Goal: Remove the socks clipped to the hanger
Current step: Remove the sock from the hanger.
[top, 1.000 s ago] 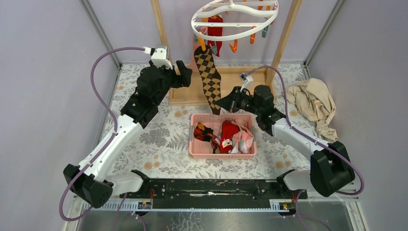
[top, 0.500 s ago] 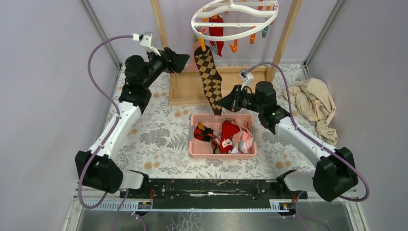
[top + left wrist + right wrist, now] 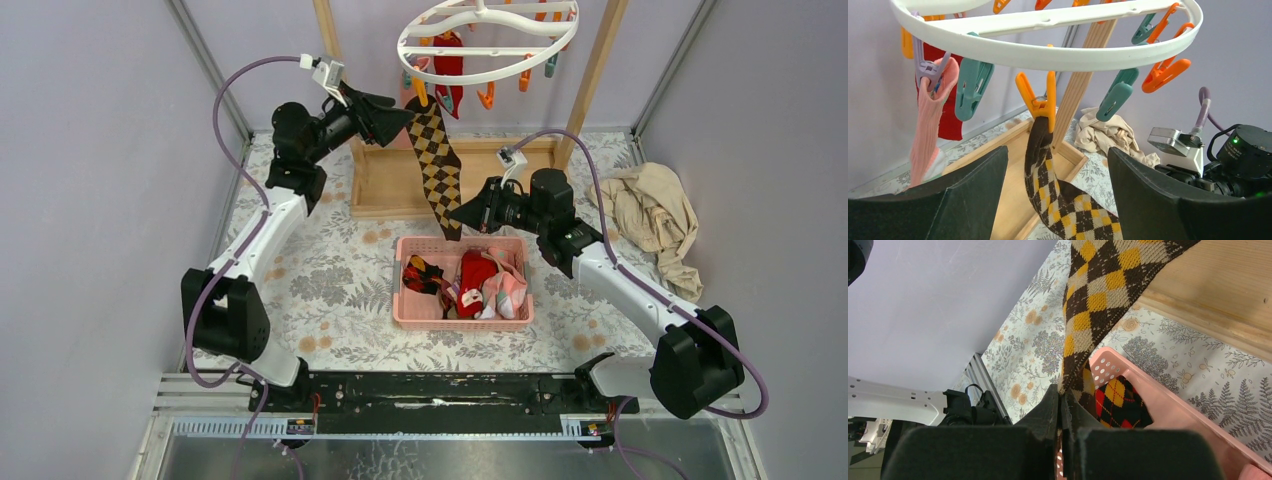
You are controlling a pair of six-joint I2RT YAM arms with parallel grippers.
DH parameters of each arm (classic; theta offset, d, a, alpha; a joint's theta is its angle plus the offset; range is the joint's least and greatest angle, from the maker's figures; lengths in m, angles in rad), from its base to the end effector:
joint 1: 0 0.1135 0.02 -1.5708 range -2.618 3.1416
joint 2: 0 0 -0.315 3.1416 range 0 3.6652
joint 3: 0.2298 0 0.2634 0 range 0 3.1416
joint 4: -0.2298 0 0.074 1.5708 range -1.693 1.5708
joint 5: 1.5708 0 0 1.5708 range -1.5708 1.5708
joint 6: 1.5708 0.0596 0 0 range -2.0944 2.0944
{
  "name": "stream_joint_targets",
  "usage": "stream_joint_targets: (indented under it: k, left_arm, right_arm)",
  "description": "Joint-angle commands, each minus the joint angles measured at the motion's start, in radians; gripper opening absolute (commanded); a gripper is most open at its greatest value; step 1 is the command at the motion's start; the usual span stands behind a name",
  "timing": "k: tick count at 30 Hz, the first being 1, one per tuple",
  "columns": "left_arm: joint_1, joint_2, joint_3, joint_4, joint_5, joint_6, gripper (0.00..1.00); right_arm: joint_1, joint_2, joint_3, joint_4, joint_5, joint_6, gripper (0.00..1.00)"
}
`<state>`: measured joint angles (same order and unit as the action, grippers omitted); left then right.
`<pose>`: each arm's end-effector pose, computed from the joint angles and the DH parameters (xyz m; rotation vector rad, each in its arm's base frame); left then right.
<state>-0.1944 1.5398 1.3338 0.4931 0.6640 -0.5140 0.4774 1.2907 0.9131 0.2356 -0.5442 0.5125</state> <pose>0.3751 -0.1113 0.4689 0.3821 1.3679 -1.0155 0.2675 0.1731 0.3597 -0.4021 1.7994 1.1782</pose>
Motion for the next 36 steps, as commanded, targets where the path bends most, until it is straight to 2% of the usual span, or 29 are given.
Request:
stream_joint_targets:
  k: [1,26,30,36]
  left_arm:
    - [0.008,0.022,0.053,0.112,0.034,-0.032,0.8]
    - [-0.037,0.184,0.127,0.326,-0.049,-0.154,0.73]
    - [-0.047,0.203,0.127,0.372,-0.07,-0.184,0.7]
    - [-0.053,0.224,0.122,0.437,-0.106,-0.224,0.6]
  right_arm:
    - [-0.001,-0.021,0.047,0.022,-0.026,-0.017,0.0]
    - [-0.002,-0.018,0.066,0.003,-0.029,-0.026,0.0]
    - [-0.001,-0.016,0.064,0.006,-0.031,-0.026,0.0]
    - [-0.001,-0.018,0.056,0.007,-0.028,-0.027,0.0]
